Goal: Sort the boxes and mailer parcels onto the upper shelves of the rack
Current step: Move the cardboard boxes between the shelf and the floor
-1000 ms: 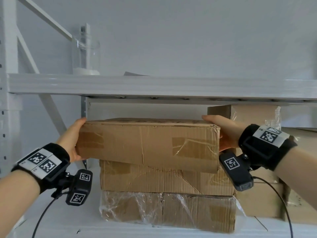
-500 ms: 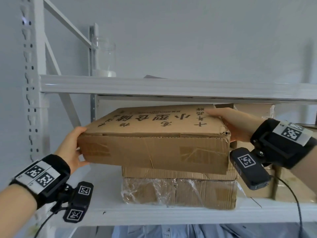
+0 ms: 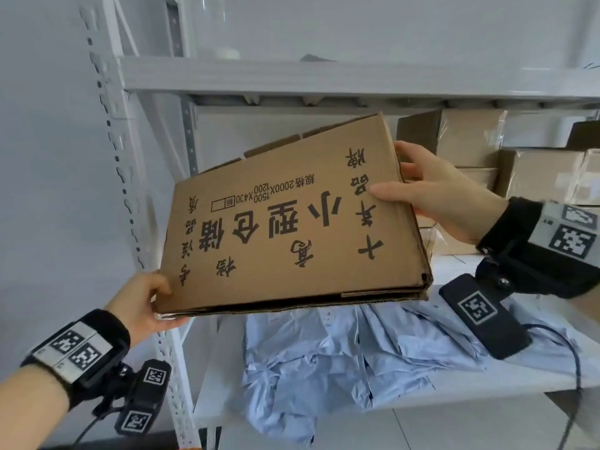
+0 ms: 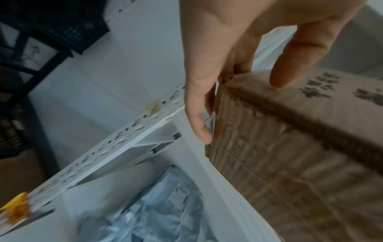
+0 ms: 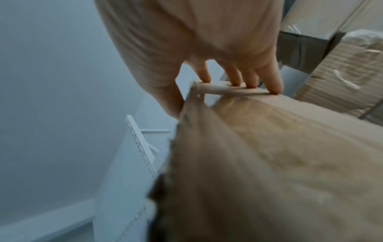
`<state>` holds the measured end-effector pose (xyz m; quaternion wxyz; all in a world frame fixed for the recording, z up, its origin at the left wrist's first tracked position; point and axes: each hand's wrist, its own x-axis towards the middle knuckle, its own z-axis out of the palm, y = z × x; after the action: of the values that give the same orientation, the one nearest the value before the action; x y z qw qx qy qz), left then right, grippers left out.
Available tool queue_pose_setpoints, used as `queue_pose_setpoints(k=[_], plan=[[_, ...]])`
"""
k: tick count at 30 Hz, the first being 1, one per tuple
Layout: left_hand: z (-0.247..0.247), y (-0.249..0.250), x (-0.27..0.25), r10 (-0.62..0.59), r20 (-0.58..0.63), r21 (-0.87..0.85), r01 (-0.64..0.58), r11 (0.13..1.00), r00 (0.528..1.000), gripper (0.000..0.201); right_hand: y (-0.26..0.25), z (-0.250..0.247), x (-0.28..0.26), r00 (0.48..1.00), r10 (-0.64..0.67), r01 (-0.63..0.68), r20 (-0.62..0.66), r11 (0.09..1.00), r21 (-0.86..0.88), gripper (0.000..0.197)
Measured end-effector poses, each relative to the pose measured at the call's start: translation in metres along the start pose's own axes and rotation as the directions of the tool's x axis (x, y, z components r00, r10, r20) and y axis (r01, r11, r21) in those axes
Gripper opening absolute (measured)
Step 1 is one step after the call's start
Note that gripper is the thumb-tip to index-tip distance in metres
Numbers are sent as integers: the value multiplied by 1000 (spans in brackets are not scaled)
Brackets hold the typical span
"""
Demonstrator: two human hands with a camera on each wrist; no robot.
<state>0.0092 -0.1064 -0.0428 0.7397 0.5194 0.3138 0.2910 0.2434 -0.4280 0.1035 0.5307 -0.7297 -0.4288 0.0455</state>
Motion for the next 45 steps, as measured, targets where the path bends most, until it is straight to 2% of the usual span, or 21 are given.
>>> queue_pose_setpoints(k=[2, 10, 17, 20, 23, 28, 31, 36, 42, 45], plan=[[-10, -25, -8, -49, -11, 0, 49, 999, 999, 59, 7, 12, -20, 1000, -16, 17, 24, 999, -39, 83], [-31, -132, -24, -259, -52, 41, 262, 964, 964, 38, 72, 53, -86, 998, 34, -30, 47, 995, -92, 86], [-42, -223, -26, -431, -122, 114, 444, 889, 894, 32, 158, 75, -143, 983, 175, -164, 59, 974, -156, 81], [-44, -263, -25, -492, -162, 134, 513, 848, 855, 40, 206, 83, -165, 958, 282, -272, 50, 950, -152, 79], [-39, -306, -25, -548, -221, 135, 582, 802, 807, 34, 260, 90, -184, 903, 425, -413, 61, 899, -146, 80], [-17, -380, -21, -659, -305, 89, 710, 699, 687, 25, 359, 94, -207, 769, 627, -612, 123, 778, -141, 81], [-4, -425, -21, -692, -355, 161, 770, 617, 629, 25, 417, 94, -216, 686, 707, -693, 172, 707, -142, 81], [17, -503, -15, -732, -420, 172, 839, 517, 537, 25, 513, 97, -225, 539, 802, -784, 257, 589, -196, 83], [16, -595, -3, -718, -475, 232, 860, 454, 508, 40, 620, 121, -244, 406, 870, -834, 279, 478, -277, 77], [10, -641, 7, -687, -477, 365, 834, 414, 549, 34, 673, 145, -260, 332, 905, -865, 267, 405, -298, 72]])
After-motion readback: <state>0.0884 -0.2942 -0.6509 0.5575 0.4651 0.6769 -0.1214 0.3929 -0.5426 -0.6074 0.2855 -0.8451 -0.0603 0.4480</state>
